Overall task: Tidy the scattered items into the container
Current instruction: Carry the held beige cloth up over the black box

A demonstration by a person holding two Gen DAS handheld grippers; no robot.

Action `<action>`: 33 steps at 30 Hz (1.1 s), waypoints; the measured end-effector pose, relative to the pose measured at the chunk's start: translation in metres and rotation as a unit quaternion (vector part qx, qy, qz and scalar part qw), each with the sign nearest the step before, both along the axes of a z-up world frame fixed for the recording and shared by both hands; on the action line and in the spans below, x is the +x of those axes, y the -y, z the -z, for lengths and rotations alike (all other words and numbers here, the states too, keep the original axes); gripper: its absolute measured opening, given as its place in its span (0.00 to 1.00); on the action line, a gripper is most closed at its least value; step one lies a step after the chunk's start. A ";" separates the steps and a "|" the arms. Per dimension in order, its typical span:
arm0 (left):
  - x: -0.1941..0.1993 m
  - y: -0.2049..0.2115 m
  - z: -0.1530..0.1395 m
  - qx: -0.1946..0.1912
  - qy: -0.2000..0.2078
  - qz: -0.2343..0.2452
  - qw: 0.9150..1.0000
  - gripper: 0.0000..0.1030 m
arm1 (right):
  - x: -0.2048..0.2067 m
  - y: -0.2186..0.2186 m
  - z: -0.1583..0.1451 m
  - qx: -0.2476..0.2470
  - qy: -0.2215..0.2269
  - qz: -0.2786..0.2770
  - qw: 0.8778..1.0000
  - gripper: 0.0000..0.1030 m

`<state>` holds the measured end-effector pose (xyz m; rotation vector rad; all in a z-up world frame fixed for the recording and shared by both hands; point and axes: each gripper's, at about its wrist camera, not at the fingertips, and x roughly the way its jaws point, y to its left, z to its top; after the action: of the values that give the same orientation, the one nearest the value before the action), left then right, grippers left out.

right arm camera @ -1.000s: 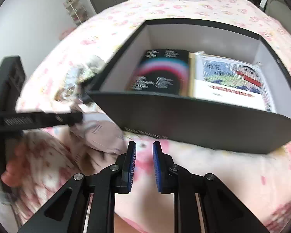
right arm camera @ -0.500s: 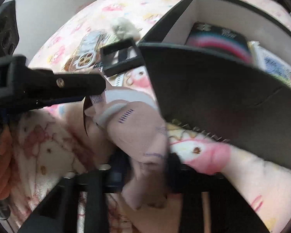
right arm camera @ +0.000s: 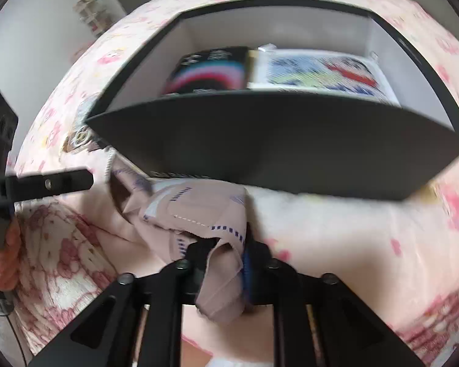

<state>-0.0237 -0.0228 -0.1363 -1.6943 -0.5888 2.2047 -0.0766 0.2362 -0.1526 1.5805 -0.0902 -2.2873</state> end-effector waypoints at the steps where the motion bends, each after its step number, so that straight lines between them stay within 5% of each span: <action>1: -0.001 -0.005 0.003 -0.012 0.006 0.003 1.000 0.58 | 0.002 -0.006 -0.002 -0.013 -0.002 0.009 1.000 0.39; 3: -0.004 -0.016 0.009 -0.022 0.013 0.006 1.000 0.58 | 0.006 -0.017 -0.009 -0.044 -0.013 0.025 0.999 0.53; 7: -0.013 -0.035 0.022 -0.030 0.023 0.003 0.999 0.58 | 0.009 -0.014 -0.005 -0.024 -0.027 0.027 0.999 0.54; 10: -0.016 -0.045 0.029 -0.099 0.023 -0.013 0.995 0.37 | 0.015 -0.004 0.005 -0.001 -0.012 0.006 1.000 0.54; 14: -0.010 -0.022 0.021 -0.114 0.019 -0.076 0.990 0.25 | 0.020 -0.006 -0.002 0.015 -0.036 0.022 0.999 0.54; 17: -0.002 -0.008 0.015 -0.095 0.008 -0.109 0.989 0.25 | 0.017 -0.006 -0.001 0.050 -0.044 0.032 0.997 0.54; 21: 0.000 -0.007 0.011 -0.021 -0.003 -0.090 0.996 0.31 | 0.023 -0.014 -0.012 -0.052 -0.033 0.024 0.998 0.54; 23: -0.002 -0.011 0.014 -0.032 0.001 -0.091 0.995 0.38 | 0.025 -0.017 -0.019 -0.062 -0.054 0.035 0.996 0.54; 28: -0.009 -0.006 0.019 -0.105 0.021 -0.135 0.985 0.36 | 0.029 0.003 -0.011 0.072 -0.069 0.024 0.995 0.54; 33: 0.003 0.020 0.005 -0.083 -0.004 -0.208 0.975 0.36 | 0.036 0.008 -0.011 0.062 -0.058 0.015 0.996 0.54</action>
<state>-0.0208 -0.0427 -0.1417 -1.7712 -0.8441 2.6119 -0.0405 0.2283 -0.1419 1.5102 0.0588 -2.4449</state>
